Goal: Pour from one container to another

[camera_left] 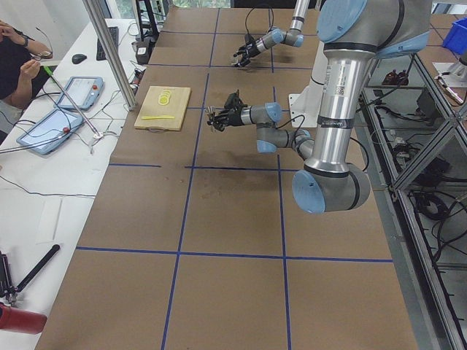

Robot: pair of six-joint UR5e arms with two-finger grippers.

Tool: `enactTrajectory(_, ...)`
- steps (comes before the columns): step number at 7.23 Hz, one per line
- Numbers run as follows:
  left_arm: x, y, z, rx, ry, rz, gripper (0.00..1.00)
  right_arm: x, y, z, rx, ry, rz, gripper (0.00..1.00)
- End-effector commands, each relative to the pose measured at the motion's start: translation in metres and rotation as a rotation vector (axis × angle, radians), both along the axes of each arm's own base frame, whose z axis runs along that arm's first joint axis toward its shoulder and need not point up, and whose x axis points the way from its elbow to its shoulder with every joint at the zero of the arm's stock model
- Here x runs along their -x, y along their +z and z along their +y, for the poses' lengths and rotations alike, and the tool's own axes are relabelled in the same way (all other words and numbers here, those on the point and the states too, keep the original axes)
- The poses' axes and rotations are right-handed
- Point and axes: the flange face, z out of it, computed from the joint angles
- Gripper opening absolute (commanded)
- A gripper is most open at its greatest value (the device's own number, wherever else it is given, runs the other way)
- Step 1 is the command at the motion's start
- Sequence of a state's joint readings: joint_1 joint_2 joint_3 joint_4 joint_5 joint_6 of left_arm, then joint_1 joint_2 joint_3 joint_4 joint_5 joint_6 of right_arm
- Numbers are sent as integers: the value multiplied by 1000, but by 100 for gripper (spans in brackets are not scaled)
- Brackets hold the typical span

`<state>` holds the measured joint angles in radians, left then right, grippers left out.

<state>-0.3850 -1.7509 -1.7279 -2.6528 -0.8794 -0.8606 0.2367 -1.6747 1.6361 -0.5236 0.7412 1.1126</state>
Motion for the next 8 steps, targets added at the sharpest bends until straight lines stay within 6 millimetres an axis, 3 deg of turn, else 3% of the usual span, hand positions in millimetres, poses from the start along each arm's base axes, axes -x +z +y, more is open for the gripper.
enactTrajectory(1, 0, 5, 0, 3, 0, -9, 0, -6, 1, -8, 4, 14, 3, 98)
enactTrajectory(6, 0, 5, 0, 3, 0, -9, 0, -3, -2, -13, 8, 23, -11, 98)
enactTrajectory(8, 0, 4, 0, 3, -2, -9, 0, -2, 0, -13, 11, 24, -11, 92)
